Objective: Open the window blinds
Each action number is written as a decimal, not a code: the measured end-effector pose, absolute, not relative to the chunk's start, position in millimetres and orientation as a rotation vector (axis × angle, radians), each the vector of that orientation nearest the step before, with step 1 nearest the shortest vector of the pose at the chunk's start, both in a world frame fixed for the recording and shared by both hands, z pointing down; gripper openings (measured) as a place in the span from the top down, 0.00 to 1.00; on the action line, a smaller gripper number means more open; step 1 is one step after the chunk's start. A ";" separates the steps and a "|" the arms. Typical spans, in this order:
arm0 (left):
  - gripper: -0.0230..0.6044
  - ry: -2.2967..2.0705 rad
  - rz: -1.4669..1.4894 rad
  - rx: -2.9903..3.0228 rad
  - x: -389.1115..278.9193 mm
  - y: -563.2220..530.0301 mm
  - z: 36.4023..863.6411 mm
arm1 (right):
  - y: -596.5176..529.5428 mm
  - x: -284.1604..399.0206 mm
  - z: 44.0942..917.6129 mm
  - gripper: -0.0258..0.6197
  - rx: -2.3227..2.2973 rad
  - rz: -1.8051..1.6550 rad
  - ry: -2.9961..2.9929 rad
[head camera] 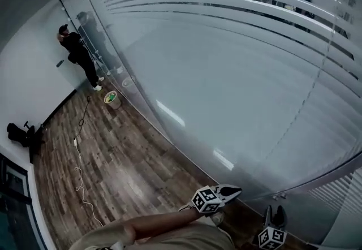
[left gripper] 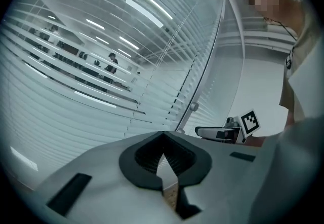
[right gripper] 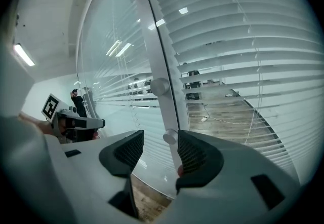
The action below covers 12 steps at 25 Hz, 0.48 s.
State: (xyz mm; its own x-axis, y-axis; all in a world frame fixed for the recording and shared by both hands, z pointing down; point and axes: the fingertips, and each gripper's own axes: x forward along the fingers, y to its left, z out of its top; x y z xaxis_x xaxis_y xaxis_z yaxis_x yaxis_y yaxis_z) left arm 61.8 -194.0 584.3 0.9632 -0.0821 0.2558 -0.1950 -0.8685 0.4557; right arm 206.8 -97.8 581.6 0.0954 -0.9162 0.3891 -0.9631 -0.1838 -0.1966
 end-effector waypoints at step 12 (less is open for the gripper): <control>0.94 -0.208 0.275 2.650 5.0 -199.1 571.5 | -117.1 145.3 560.2 0.63 2.288 0.591 -1.930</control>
